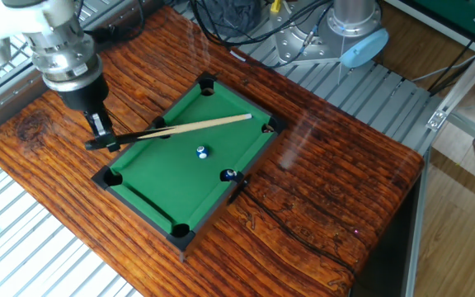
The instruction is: Hit the pool ball
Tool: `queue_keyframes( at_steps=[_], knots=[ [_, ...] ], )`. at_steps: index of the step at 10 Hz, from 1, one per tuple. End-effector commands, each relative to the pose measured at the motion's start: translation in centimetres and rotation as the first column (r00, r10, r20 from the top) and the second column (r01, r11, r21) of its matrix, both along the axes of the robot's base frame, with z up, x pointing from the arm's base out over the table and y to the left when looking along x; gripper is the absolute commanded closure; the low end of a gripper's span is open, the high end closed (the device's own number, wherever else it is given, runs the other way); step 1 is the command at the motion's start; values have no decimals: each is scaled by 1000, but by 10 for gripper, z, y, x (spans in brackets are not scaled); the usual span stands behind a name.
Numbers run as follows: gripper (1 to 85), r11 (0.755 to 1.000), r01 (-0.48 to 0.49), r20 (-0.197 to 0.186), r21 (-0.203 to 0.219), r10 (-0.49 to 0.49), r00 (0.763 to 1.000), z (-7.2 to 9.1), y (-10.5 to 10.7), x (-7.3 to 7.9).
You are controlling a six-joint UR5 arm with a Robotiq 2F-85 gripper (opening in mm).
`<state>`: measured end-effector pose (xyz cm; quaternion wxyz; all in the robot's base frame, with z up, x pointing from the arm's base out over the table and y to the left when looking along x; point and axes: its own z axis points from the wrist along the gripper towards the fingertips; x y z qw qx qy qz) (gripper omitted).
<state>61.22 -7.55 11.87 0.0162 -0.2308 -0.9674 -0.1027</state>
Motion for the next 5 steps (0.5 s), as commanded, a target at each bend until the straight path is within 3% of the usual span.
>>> queue_keyframes(
  at_steps=[1,3,5],
  knots=[
    [843,1000,-9,-45,24,10,999,5,7,-10],
    [843,999,-26,-62,19,28,998,10,14,-13],
    [843,998,-57,-61,-25,55,997,4,6,-10]
  ],
)
